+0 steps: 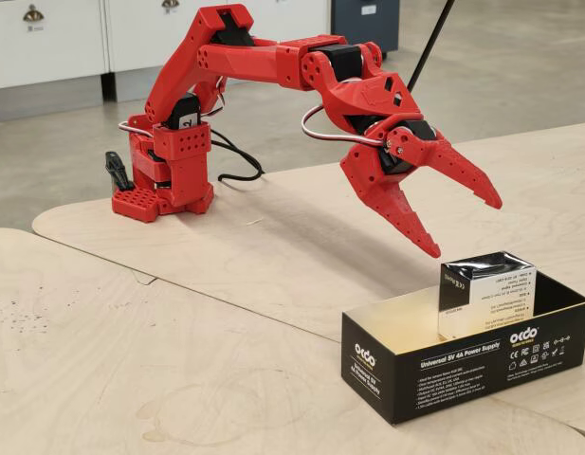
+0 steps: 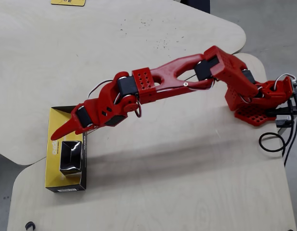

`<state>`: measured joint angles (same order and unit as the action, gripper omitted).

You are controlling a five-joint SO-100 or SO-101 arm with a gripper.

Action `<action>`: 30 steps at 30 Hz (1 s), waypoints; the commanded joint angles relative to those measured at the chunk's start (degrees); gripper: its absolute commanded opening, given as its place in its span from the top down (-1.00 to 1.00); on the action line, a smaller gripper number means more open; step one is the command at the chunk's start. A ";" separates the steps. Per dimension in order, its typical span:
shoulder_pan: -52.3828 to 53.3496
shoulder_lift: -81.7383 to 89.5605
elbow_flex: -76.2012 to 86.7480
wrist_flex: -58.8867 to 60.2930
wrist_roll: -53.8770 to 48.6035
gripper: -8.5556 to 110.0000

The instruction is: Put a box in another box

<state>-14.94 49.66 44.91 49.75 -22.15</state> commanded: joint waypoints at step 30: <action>17.49 85.61 82.35 28.92 -34.98 0.43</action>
<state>0.44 124.89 119.09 79.89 -55.11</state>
